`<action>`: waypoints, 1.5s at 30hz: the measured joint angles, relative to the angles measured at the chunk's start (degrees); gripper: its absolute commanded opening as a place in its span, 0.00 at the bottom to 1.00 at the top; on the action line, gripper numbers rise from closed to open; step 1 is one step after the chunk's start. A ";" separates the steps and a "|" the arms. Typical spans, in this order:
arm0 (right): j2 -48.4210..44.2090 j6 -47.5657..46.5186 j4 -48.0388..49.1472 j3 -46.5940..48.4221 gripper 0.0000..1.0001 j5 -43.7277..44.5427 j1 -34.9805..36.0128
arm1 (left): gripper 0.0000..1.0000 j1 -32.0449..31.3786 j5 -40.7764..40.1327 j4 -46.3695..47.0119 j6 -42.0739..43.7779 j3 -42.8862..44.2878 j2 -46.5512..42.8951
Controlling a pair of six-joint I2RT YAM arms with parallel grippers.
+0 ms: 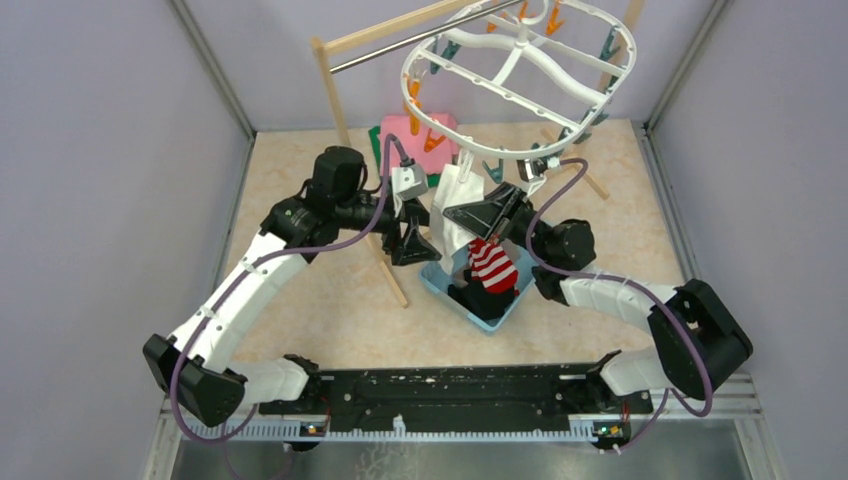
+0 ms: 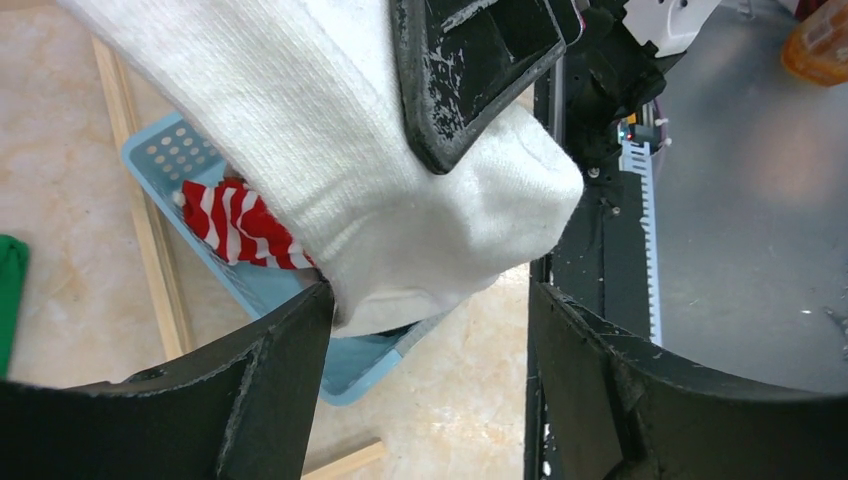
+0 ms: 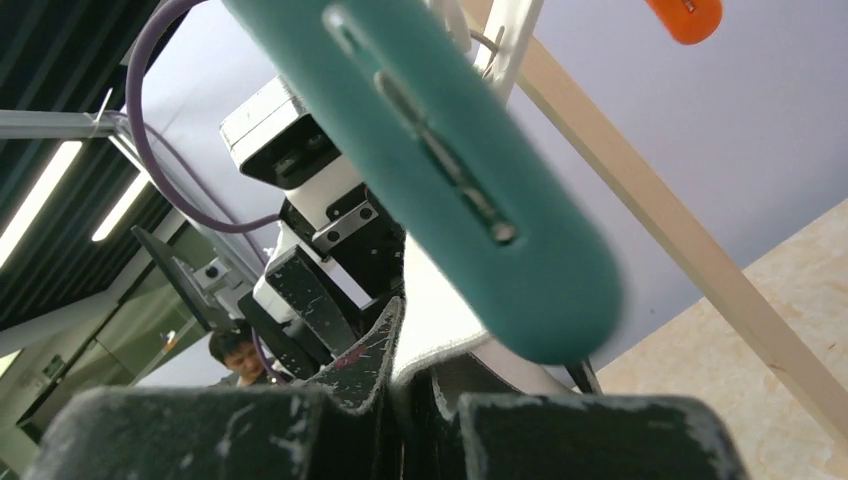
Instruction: Remove the socks clipped to the hanger
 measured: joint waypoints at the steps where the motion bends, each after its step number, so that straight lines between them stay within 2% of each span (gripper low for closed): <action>1: -0.20 0.11 -0.24 -0.04 0.03 -0.17 -0.13 | 0.78 0.00 -0.07 -0.59 1.31 0.37 0.09; 9: -3.43 0.15 -2.25 -0.96 0.04 -1.16 -0.68 | 0.65 0.00 -0.44 -2.93 8.70 5.57 2.60; 15: -3.74 0.17 -3.30 -1.22 0.05 -1.18 -0.74 | 0.31 -0.22 0.28 -2.29 8.66 6.47 4.72; 16: -3.74 0.17 -3.34 -1.22 0.06 -1.16 -0.74 | 0.22 -0.28 0.39 -2.16 8.41 6.47 5.01; 17: -3.74 0.17 -3.50 -1.22 0.10 -1.18 -0.74 | 0.15 -0.39 0.59 -1.97 8.20 6.47 5.27; 20: -3.74 0.00 -4.39 -1.22 0.32 -1.20 -0.76 | 0.00 -0.66 1.01 -1.25 6.82 6.47 5.51; 24: -5.95 -2.58 -8.87 -1.92 0.47 1.46 -0.85 | 0.00 -1.18 1.44 -0.42 5.44 6.47 5.49; 28: -11.50 -8.26 -16.50 -2.03 0.71 6.58 -0.94 | 0.00 -2.05 1.42 0.20 4.44 6.47 5.49; 34: -13.46 -13.00 -19.34 -1.84 0.74 12.76 -0.94 | 0.00 -3.48 1.42 0.57 3.50 6.49 5.49; 37: -11.91 -13.00 -19.21 -1.84 0.80 14.49 -0.94 | 0.00 -4.00 1.44 0.57 2.93 6.51 5.49; 45: -8.15 -12.61 -16.68 -0.15 0.75 16.59 -0.94 | 0.00 -4.70 1.77 0.55 1.88 8.13 5.46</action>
